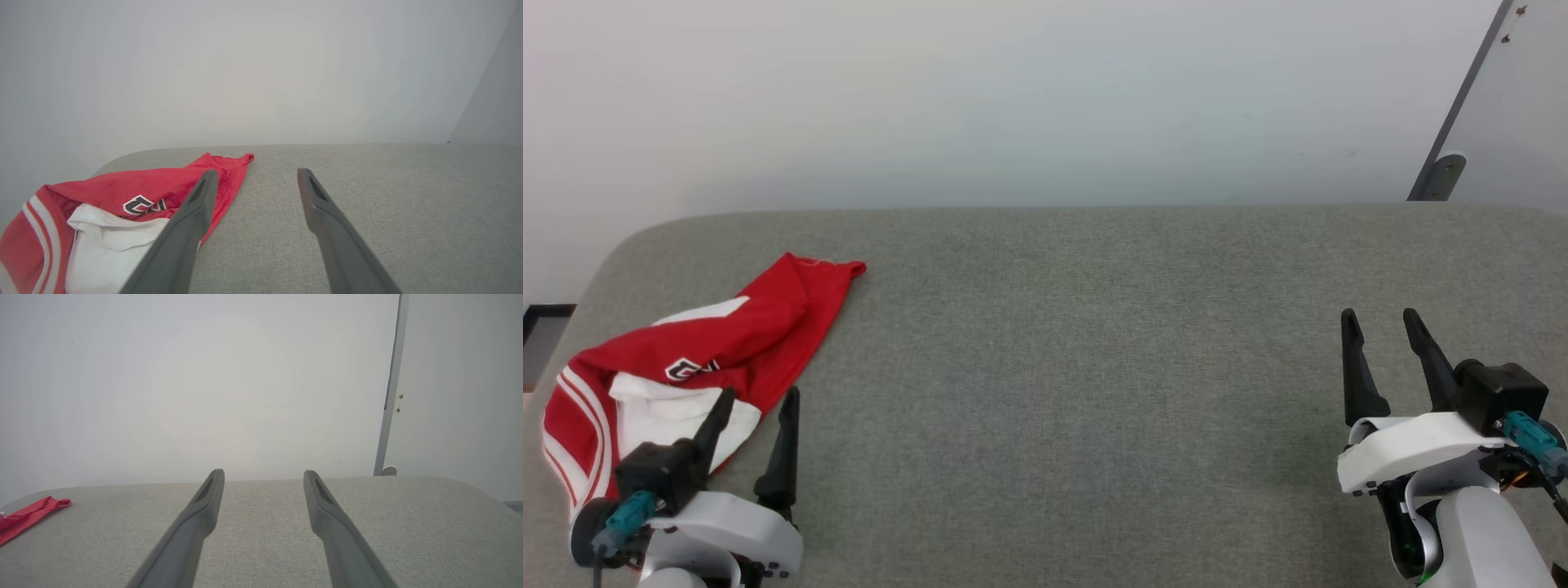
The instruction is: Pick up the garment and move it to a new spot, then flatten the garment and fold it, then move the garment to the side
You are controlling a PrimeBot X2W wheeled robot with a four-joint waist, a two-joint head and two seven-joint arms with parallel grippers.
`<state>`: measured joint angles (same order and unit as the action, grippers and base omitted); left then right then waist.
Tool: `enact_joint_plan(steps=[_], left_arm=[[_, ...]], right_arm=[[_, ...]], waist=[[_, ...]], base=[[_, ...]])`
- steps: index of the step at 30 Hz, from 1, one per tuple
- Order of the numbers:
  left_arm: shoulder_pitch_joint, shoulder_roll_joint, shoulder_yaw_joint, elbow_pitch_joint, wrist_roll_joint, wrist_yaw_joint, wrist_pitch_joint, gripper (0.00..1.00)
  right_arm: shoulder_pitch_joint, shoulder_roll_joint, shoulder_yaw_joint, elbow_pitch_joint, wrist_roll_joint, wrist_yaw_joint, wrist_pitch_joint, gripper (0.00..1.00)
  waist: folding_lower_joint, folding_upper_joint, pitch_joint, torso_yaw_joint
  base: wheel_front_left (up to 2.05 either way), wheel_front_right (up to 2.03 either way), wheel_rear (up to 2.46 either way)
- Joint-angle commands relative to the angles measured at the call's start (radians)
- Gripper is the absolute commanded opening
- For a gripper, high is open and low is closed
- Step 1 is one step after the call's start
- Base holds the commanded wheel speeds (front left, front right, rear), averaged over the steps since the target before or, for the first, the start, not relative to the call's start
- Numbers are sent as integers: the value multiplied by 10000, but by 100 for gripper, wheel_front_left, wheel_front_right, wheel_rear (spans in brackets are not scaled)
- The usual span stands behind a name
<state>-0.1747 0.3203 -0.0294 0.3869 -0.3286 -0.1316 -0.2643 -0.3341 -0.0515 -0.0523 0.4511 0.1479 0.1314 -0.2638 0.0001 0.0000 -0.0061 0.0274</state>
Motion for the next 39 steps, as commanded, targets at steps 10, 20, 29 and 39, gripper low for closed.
enact_joint_plan(steps=[10,20,29,39], left_arm=[[-205,-125,8,193,-306,18,2,100],[-151,-368,313,177,8,18,2,100],[-101,-732,574,372,224,18,2,100],[483,-1010,2445,-87,42,18,2,100]], right_arm=[[231,19,10,-121,293,-14,-11,100],[153,22,526,-37,381,-14,-11,100],[-155,14,1075,291,622,-14,-11,100],[-1798,1,3440,1422,1381,-14,-11,100]], waist=[[-1,0,20,477],[-1,0,144,2487],[-1,0,223,4647],[-1,0,854,5290]], base=[[0,0,0],[0,0,0],[0,0,0],[-1,-1,-1]])
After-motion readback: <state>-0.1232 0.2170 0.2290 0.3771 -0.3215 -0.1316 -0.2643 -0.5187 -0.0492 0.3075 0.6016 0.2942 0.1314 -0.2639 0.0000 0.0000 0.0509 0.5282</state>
